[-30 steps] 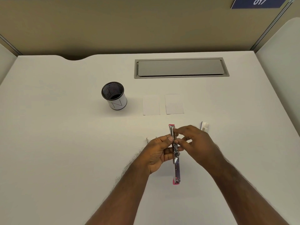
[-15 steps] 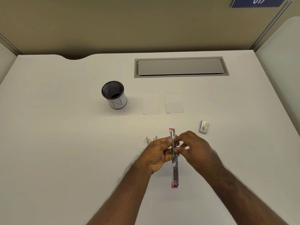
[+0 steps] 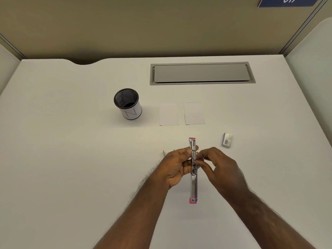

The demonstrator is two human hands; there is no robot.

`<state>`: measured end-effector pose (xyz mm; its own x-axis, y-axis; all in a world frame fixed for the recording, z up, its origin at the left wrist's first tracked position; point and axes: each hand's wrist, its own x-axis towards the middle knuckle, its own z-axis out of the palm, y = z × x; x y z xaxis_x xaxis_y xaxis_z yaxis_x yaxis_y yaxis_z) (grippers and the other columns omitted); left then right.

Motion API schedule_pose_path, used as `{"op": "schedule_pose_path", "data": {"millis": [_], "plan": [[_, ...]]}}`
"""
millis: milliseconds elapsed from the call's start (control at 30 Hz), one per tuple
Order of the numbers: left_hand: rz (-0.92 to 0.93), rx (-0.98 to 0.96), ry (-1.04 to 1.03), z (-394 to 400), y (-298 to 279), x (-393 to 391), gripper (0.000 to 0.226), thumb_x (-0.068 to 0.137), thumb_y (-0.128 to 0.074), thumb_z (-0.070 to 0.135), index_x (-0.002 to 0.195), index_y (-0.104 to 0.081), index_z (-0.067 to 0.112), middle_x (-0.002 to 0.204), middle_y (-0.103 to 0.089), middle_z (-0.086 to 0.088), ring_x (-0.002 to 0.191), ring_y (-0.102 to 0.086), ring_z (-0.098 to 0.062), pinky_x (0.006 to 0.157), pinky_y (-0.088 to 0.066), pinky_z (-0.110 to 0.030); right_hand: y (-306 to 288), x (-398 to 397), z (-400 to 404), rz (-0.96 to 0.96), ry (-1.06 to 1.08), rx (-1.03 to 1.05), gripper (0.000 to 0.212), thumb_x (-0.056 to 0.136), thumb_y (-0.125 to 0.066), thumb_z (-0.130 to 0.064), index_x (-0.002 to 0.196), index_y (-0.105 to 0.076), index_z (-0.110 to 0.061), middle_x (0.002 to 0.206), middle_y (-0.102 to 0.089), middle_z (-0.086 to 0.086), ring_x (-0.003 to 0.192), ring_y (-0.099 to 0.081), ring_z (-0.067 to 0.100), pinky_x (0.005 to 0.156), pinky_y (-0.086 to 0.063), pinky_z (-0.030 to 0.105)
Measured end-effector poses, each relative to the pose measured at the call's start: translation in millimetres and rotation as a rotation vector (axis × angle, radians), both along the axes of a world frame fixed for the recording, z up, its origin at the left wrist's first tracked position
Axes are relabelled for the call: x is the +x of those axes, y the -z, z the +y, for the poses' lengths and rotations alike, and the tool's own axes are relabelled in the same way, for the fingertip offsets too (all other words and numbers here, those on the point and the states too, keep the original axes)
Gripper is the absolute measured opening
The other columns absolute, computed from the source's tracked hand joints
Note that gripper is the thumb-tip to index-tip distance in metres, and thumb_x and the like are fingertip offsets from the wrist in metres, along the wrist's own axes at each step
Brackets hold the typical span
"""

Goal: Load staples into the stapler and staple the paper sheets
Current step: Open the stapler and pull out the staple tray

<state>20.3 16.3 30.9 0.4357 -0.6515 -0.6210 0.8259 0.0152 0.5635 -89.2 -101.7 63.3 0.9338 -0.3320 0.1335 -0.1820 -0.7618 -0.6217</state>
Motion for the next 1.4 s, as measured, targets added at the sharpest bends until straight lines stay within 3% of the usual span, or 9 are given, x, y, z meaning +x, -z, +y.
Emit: {"op": "schedule_pose_path", "data": {"millis": [200, 367, 567, 733, 867, 933, 1000, 1167, 1400], "plan": [[-0.035, -0.009, 0.058, -3, -6, 0, 0.021, 0.099, -0.049, 0.011, 0.107, -0.069, 0.007, 0.087, -0.076, -0.01, 0.072, -0.073, -0.017, 0.071, -0.062, -0.03, 2, -4, -7, -0.08, -0.111, -0.226, 0.017, 0.078, -0.079, -0.013, 0.092, -0.071, -0.012, 0.084, -0.07, 0.0, 0.07, -0.066, 0.017, 0.062, -0.051, 0.021], [-0.062, -0.01, 0.052, -5, -8, 2, 0.022, 0.098, -0.051, 0.013, 0.108, -0.069, 0.007, 0.092, -0.074, -0.013, 0.083, -0.072, -0.024, 0.076, -0.061, -0.033, -2, -4, -9, -0.095, -0.032, -0.026, 0.018, 0.086, -0.065, -0.029, 0.097, -0.071, -0.016, 0.091, -0.069, -0.005, 0.08, -0.066, 0.012, 0.068, -0.053, 0.024], [-0.032, 0.019, -0.017, -7, -8, 6, 0.023, 0.098, -0.051, 0.01, 0.111, -0.067, 0.0, 0.083, -0.072, -0.008, 0.069, -0.071, -0.017, 0.059, -0.06, -0.029, -3, -5, -5, -0.027, -0.147, -0.116, 0.007, 0.087, -0.068, -0.025, 0.093, -0.069, -0.02, 0.091, -0.066, -0.005, 0.082, -0.065, 0.015, 0.061, -0.056, 0.034], [-0.031, 0.003, 0.007, -1, -6, 6, 0.022, 0.099, -0.05, 0.012, 0.106, -0.07, 0.005, 0.086, -0.073, -0.008, 0.072, -0.072, -0.018, 0.06, -0.06, -0.029, -9, -7, -6, -0.004, -0.134, -0.124, 0.023, 0.09, -0.057, -0.049, 0.095, -0.07, -0.031, 0.1, -0.069, -0.016, 0.094, -0.064, 0.008, 0.066, -0.057, 0.029], [-0.044, -0.048, 0.052, -2, -9, 7, 0.024, 0.099, -0.05, 0.013, 0.111, -0.067, 0.002, 0.093, -0.076, -0.011, 0.079, -0.074, -0.021, 0.069, -0.06, -0.029, -8, 4, -10, 0.003, 0.031, 0.09, 0.027, 0.099, -0.043, -0.039, 0.107, -0.067, -0.033, 0.098, -0.058, -0.017, 0.093, -0.06, 0.005, 0.073, -0.055, 0.027], [-0.061, -0.059, 0.062, -3, -9, 7, 0.024, 0.1, -0.049, 0.013, 0.109, -0.069, 0.004, 0.095, -0.076, -0.01, 0.083, -0.074, -0.022, 0.072, -0.061, -0.03, -8, 11, -13, 0.049, 0.078, 0.113, 0.028, 0.098, -0.042, -0.038, 0.109, -0.068, -0.033, 0.095, -0.057, -0.013, 0.089, -0.06, 0.009, 0.072, -0.056, 0.034], [-0.073, -0.053, 0.063, -4, -9, 6, 0.023, 0.099, -0.05, 0.014, 0.107, -0.071, 0.006, 0.095, -0.076, -0.009, 0.082, -0.074, -0.02, 0.072, -0.06, -0.03, -10, 14, -13, 0.1, 0.064, 0.085, 0.029, 0.097, -0.043, -0.037, 0.112, -0.068, -0.034, 0.093, -0.057, -0.011, 0.085, -0.06, 0.01, 0.071, -0.055, 0.037], [-0.093, -0.02, 0.054, -6, -10, 8, 0.022, 0.098, -0.053, 0.015, 0.108, -0.071, 0.007, 0.091, -0.075, -0.009, 0.079, -0.072, -0.018, 0.068, -0.06, -0.03, -19, 15, -11, 0.166, 0.036, -0.198, 0.029, 0.097, -0.044, -0.042, 0.107, -0.07, -0.038, 0.097, -0.06, -0.016, 0.073, -0.059, 0.007, 0.053, -0.047, 0.024], [-0.092, 0.024, 0.04, -6, -9, 4, 0.024, 0.099, -0.051, 0.013, 0.111, -0.07, 0.003, 0.087, -0.074, -0.008, 0.072, -0.07, -0.017, 0.063, -0.06, -0.03, -33, 18, -13, 0.243, -0.069, -0.358, 0.033, 0.094, -0.042, -0.046, 0.092, -0.075, -0.039, 0.103, -0.066, -0.017, 0.071, -0.063, 0.008, 0.05, -0.037, 0.02]]}}
